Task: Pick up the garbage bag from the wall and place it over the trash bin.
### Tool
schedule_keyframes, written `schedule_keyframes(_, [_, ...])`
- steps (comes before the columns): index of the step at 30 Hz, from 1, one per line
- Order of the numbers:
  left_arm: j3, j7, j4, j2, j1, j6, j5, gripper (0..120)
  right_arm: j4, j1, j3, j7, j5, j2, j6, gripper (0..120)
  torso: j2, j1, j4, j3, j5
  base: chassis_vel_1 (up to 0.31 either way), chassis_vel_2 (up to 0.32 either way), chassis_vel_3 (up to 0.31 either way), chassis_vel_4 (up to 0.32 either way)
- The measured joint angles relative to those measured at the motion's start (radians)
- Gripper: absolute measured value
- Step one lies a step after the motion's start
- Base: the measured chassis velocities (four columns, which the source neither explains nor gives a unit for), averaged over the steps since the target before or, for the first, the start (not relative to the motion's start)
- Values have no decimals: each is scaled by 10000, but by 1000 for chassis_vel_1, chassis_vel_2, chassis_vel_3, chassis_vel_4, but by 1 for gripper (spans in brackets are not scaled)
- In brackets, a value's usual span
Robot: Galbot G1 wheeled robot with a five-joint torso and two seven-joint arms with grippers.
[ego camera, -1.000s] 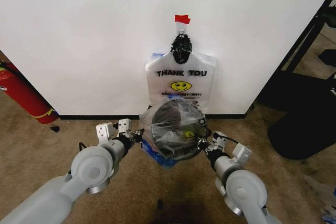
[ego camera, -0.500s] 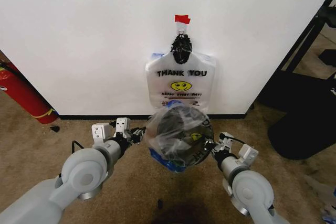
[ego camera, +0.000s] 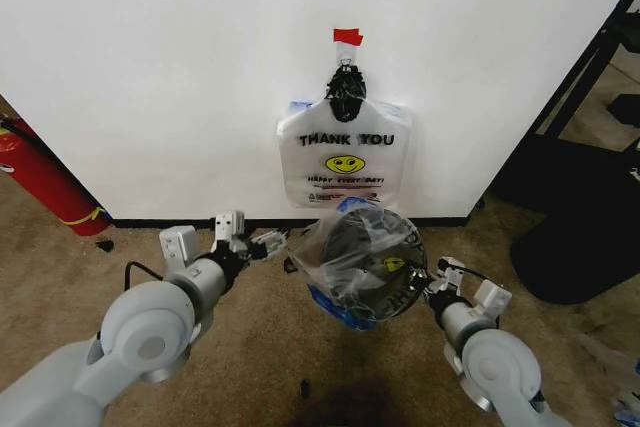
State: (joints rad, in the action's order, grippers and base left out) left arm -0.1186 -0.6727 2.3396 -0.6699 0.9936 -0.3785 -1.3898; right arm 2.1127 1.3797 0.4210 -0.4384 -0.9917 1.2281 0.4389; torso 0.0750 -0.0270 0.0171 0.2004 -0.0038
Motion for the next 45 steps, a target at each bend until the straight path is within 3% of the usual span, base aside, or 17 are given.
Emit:
schedule_keyframes(1, [18, 619, -39, 1, -206, 308, -78, 100, -75, 96, 0, 430, 162, -243, -281, 0, 0, 0, 1, 0, 1, 0, 0, 0, 0])
schedule_keyframes(7, [234, 1942, -493, -121, -1017, 433, -822, 100, -352, 92, -237, 2075, 688, -975, -1313, 0, 0, 0, 3, 0, -1, 0, 0, 0, 0])
schedule_keyframes(9, [228, 2194, -621, -123, -1203, 238, -1230, 100, -438, 50, -317, 2452, 779, -1126, -1595, 0, 0, 0, -4, 0, 2, 0, 0, 0, 0])
schedule_keyframes(11, [298, 2838, -1226, -202, -1939, -610, -2504, 100, -573, 85, -361, 3259, 987, -1430, -2196, 0, 0, 0, -1, 0, -2, 0, 0, 0, 0])
schedule_keyframes(14, [408, 3383, -1739, -318, -2529, -1180, -3157, 100, -724, 87, -372, 3671, 1115, -1618, -2529, 0, 0, 0, 6, 1, 2, 0, 0, 0, 0])
schedule_keyframes(22, [677, 3992, -2613, -681, -3029, -1462, -2908, 100, -821, 27, -454, 4010, 1188, -1894, -2694, 0, 0, 0, 1, 1, -1, 0, 0, 0, 0])
schedule_keyframes(29, [726, 4397, -2488, -711, -2706, -1419, -2236, 94, -768, -25, -492, 3990, 1107, -1868, -2649, 0, 0, 0, 2, 1, 0, 0, 0, 0, 0])
schedule_keyframes(31, [754, 4395, -2439, -756, -2610, -1318, -2027, 90, -742, -73, -540, 3964, 1075, -1820, -2621, 0, 0, 0, 0, 1, -1, 0, 0, 0, 0])
schedule_keyframes(35, [783, 4349, -2358, -785, -2503, -1119, -1911, 77, -697, -131, -624, 3887, 1041, -1772, -2572, 0, 0, 0, 1, 0, -1, 0, 0, 0, 0])
schedule_keyframes(36, [797, 4331, -2340, -767, -2488, -1052, -1907, 68, -689, -148, -647, 3854, 1013, -1756, -2559, 0, 0, 0, 2, 0, 0, 0, 0, 0, 0])
schedule_keyframes(38, [800, 4321, -2340, -765, -2488, -1031, -1906, 67, -689, -156, -654, 3846, 1008, -1753, -2553, 0, 0, 0, 2, 0, 0, 0, 0, 0, 0])
schedule_keyframes(43, [815, 4143, -2393, -813, -2513, -831, -1910, 43, -725, -305, -828, 3775, 986, -1739, -2493, 0, 0, 0, 0, 1, 0, 0, 0, 0, 0])
schedule_keyframes(45, [815, 4134, -2394, -816, -2512, -812, -1912, 40, -733, -312, -837, 3773, 981, -1742, -2486, 0, 0, 0, 1, 1, -1, 0, 0, 0, 0])
